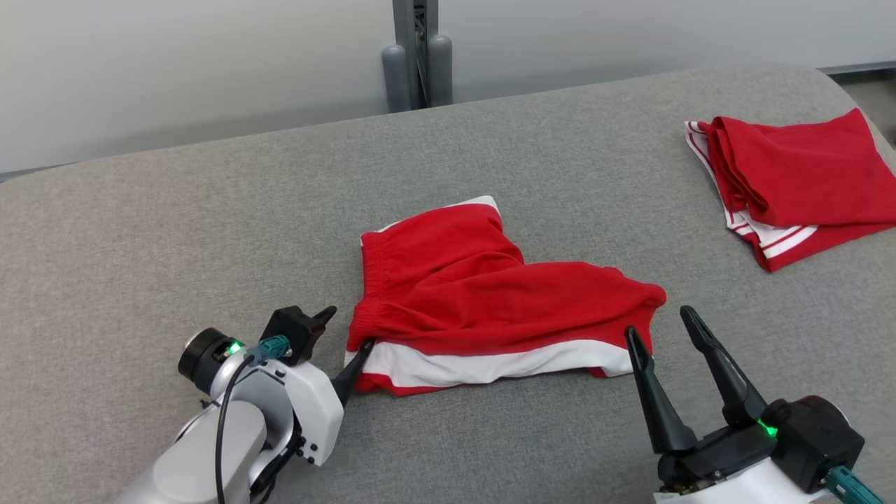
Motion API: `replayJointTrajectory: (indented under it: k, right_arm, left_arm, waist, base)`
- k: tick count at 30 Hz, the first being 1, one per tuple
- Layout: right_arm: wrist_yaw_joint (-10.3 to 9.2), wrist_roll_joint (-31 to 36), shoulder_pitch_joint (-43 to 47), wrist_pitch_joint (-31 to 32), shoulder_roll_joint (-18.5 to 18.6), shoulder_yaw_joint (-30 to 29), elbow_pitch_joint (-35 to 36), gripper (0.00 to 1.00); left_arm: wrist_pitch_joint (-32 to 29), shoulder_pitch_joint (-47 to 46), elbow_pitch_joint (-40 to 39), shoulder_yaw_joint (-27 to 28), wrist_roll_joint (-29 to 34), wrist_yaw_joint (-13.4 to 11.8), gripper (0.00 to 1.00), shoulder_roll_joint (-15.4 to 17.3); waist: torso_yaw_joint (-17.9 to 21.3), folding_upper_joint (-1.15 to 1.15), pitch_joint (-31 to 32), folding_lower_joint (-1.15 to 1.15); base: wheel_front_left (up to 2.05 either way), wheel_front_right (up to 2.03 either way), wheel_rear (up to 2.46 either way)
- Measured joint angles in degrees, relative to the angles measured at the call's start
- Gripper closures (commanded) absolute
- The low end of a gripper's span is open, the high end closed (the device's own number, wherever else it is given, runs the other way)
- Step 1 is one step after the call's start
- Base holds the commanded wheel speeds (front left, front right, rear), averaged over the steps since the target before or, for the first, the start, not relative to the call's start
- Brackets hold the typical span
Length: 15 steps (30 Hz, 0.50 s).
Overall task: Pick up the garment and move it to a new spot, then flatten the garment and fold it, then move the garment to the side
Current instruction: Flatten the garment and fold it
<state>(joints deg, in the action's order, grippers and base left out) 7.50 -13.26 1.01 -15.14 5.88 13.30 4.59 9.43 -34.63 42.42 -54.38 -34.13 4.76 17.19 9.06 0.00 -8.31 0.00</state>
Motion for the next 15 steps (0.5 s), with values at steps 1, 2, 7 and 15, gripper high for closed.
replayJointTrajectory:
  k: [1, 2, 7, 15]
  right_arm:
    - [0.0, 0.0, 0.3, 0.0, 0.0, 0.1, 0.0, 0.0]
    - [0.0, -0.2, 0.6, 0.0, 0.0, 0.4, -0.1, 0.0]
    - [0.0, -0.4, 1.0, 0.0, 0.1, 0.8, -0.3, 0.0]
    - [0.0, -0.5, 2.5, 0.0, 0.5, 0.9, -0.8, 0.0]
  left_arm:
    - [0.0, 0.9, -0.9, 0.3, -0.8, -0.3, 0.0, 0.1]
    - [-0.2, 1.7, -2.1, 0.5, -1.2, -0.5, 0.0, 0.4]
    - [-2.4, 6.4, -9.2, 1.2, -3.2, -3.0, 0.0, 3.0]
    - [-0.8, 15.4, -25.6, 4.4, -4.9, -11.3, 0.0, 8.6]
  waist:
    - [-0.3, 0.0, 0.3, 0.0]
    - [-0.6, 0.0, 0.7, 0.0]
    - [-2.2, 0.0, 2.6, 0.0]
    - [-4.7, 0.0, 6.1, 0.0]
  base:
    - [0.0, 0.0, 0.0]
    - [0.0, 0.0, 0.0]
    - [0.0, 0.0, 0.0]
    - [0.0, 0.0, 0.0]
